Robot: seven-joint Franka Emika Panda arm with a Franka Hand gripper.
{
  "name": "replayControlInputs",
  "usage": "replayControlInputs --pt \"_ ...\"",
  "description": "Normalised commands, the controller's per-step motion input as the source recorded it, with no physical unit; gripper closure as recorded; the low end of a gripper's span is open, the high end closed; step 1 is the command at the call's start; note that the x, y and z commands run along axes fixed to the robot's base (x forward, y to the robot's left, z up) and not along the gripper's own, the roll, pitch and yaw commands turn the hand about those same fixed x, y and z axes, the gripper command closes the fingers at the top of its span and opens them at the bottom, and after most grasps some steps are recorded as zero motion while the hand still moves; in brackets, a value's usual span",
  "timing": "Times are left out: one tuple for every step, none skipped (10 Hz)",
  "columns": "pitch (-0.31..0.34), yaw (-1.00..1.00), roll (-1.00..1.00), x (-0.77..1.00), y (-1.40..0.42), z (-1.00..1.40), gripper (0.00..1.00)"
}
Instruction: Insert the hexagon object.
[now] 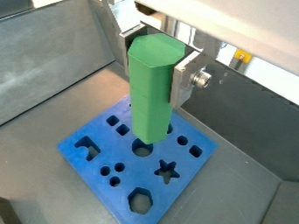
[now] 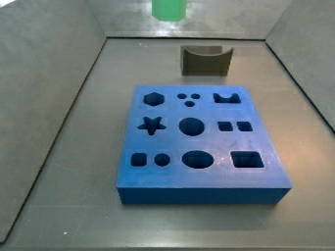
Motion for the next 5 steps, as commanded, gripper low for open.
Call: replayControlInputs --pt "0.080 -0.87 -0.09 -0.19 0.03 -0.79 1.00" --pt "0.099 -0.88 -0.09 -0.17 0.11 -0.81 1.00" --pt "0.117 -0.86 -0.10 -0.18 0.18 -0.81 1.00" --pt "0.124 -0.80 -0.09 -0.21 0.24 -0.83 1.00" --pt "0.136 -0.71 -0.08 -0.27 0.31 -0.86 1.00"
